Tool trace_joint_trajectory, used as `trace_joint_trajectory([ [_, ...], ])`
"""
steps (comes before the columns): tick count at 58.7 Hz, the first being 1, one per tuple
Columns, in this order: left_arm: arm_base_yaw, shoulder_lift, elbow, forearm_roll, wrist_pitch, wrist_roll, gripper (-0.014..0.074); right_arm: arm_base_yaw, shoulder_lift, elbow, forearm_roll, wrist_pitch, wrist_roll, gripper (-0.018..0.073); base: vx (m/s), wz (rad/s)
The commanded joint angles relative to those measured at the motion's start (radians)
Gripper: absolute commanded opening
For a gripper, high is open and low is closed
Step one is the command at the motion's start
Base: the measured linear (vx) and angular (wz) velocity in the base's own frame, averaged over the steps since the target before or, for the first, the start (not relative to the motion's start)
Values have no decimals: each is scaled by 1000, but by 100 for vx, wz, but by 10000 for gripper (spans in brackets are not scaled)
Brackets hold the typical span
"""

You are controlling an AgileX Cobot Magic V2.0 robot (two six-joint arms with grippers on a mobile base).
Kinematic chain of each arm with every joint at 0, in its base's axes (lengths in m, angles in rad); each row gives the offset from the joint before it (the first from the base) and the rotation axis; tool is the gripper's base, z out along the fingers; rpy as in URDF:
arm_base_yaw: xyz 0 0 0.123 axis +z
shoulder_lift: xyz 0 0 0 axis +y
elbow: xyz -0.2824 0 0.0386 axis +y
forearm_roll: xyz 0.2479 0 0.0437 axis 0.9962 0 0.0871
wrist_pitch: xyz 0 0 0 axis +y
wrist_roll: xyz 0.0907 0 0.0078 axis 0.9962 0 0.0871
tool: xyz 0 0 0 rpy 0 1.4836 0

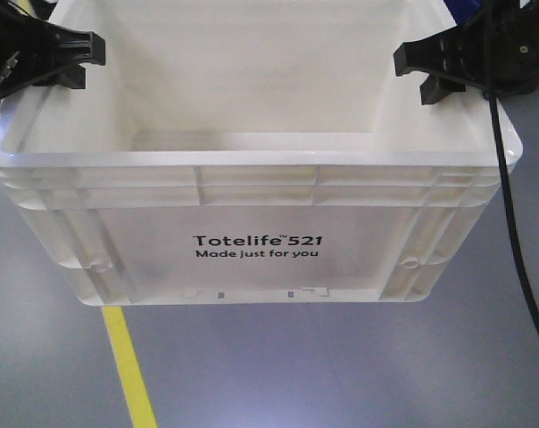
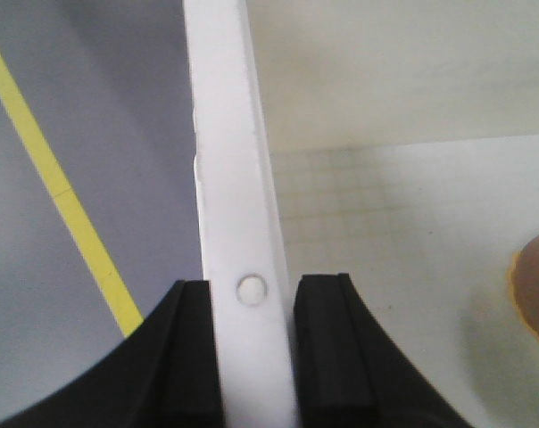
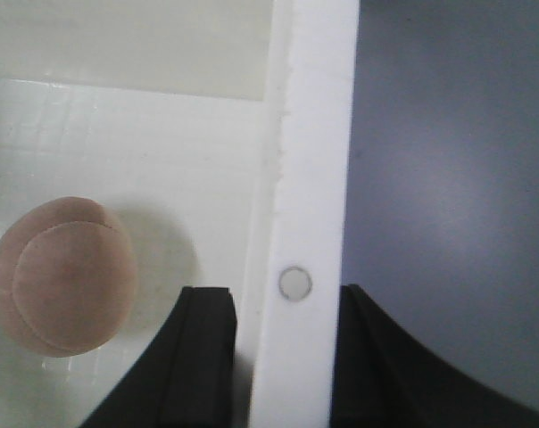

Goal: Place moving items into box and shelve
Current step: 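Keep gripping the tote rims while the base turns along the shelving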

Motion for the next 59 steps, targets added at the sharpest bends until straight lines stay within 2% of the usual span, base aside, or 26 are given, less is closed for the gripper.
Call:
trace_joint_trajectory([
  [1, 5, -48, -38, 48, -118, 4, 2, -9, -56, -42, -53, -77, -14, -5, 49, -46],
  [27, 5, -48, -38, 49, -117, 4, 2, -9, -56, -42, -53, -77, -14, -5, 45, -52],
  [59, 5, -48, -38, 50, -118, 4, 2, -9, -56, -42, -53, -77, -14, -5, 39, -72],
])
